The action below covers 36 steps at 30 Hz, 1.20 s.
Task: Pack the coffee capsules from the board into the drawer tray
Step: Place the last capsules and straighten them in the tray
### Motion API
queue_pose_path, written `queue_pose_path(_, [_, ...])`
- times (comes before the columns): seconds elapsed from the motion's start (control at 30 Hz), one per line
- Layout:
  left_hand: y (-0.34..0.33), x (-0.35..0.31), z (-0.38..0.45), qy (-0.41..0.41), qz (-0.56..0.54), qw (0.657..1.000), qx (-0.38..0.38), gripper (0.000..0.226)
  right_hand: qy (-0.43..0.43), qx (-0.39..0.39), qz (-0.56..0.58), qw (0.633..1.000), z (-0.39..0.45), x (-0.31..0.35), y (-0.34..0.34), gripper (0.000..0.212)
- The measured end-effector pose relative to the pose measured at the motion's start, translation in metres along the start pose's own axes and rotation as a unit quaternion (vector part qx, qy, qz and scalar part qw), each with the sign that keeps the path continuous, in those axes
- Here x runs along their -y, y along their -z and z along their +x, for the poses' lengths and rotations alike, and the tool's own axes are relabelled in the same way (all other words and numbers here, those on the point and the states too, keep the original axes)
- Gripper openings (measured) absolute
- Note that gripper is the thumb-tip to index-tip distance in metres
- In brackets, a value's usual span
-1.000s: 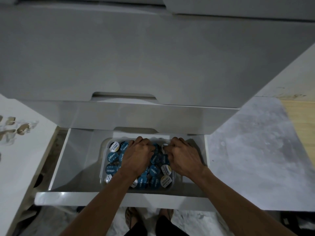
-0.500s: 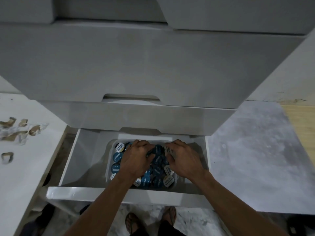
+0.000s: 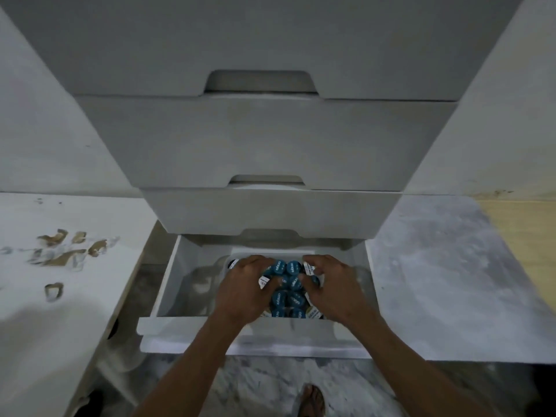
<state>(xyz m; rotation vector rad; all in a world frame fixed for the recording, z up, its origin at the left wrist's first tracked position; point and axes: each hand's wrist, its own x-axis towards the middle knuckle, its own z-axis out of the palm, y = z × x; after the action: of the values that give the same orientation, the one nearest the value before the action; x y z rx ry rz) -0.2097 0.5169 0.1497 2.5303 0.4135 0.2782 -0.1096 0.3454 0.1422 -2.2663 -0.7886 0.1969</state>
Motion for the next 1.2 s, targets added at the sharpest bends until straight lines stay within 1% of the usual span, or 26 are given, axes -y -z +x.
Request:
queue_pose_path(0.13, [0.024,0.004,-0.037,-0.022,-0.002,0.999,-0.024,0.034,0.008,-0.056,0.017,0.998,-0.037,0.030,0.000,0.033])
queue_pose_path(0.23, [0.038,0.011,-0.074,-0.032,-0.010,0.998,-0.050,0.035,-0.010,-0.086,0.033,0.996,-0.076,0.051,-0.006,0.034])
queue_pose_path(0.4, [0.054,0.018,-0.131,-0.040,0.000,0.996,-0.085,0.032,-0.048,-0.077,0.038,0.995,-0.140,0.081,-0.018,0.039])
queue_pose_path(0.63, [0.054,0.001,-0.171,-0.031,0.016,0.996,-0.087,0.037,-0.075,-0.091,0.026,0.993,-0.197,0.101,-0.018,0.039])
queue_pose_path(0.73, [0.043,-0.008,-0.177,-0.037,0.039,0.994,-0.100,0.042,-0.065,-0.100,0.018,0.993,-0.207,0.090,-0.015,0.040])
queue_pose_path(0.87, [0.016,-0.008,-0.180,-0.024,0.073,0.989,-0.126,0.058,-0.044,-0.132,-0.017,0.990,-0.210,0.063,-0.023,0.041])
queue_pose_path(1.03, [-0.015,-0.001,-0.166,0.008,0.135,0.973,-0.189,0.070,0.005,-0.216,-0.114,0.970,-0.192,0.028,-0.047,0.059])
queue_pose_path(1.2, [-0.048,0.027,-0.149,0.010,0.209,0.954,-0.214,0.076,0.016,-0.236,-0.221,0.946,-0.156,0.001,-0.069,0.071])
